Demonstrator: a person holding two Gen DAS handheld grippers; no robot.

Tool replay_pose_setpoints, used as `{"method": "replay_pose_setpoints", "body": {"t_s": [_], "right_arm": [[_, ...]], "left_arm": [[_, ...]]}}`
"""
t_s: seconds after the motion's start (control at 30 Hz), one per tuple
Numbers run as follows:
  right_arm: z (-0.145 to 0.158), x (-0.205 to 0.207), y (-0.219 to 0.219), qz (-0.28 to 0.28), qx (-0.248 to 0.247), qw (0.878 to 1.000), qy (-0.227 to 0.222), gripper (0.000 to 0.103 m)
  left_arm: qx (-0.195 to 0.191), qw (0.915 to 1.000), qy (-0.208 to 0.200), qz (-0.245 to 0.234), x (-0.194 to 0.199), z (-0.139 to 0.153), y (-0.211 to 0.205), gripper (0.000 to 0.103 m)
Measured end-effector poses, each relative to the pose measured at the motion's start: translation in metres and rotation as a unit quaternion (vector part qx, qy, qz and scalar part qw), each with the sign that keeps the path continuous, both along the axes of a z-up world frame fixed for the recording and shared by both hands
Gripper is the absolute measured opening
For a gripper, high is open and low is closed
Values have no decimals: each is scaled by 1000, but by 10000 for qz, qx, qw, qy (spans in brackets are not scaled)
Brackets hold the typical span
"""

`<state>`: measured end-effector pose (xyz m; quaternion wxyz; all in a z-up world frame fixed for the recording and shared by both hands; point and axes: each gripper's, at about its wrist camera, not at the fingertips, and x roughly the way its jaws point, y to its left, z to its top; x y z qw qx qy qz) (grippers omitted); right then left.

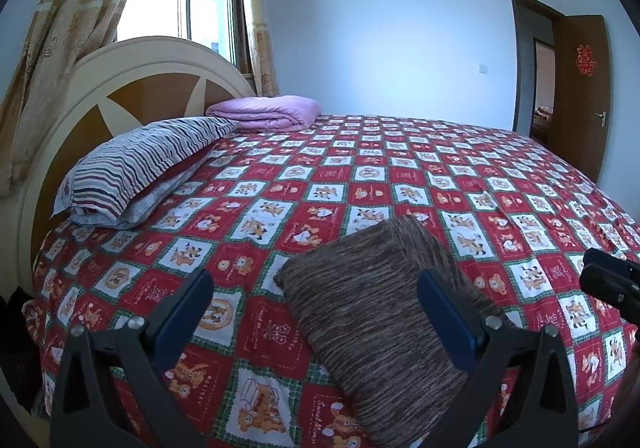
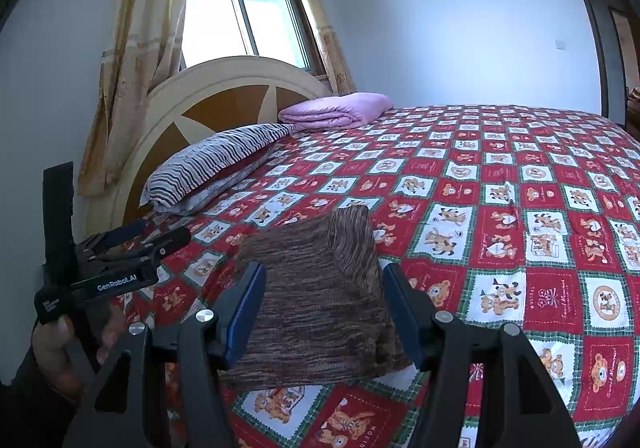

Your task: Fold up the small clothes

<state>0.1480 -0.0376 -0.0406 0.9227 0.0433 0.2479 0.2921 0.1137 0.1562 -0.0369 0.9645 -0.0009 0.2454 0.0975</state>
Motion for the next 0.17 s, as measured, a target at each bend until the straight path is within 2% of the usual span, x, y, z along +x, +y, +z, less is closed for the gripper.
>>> {"method": "replay_pose_setpoints", "body": {"t_s": [0.17], "right_arm": [[-3, 0, 1, 11, -21, 10000, 52, 62]], "left_arm": [[58, 9999, -80, -46, -1, 0, -1, 103]]}}
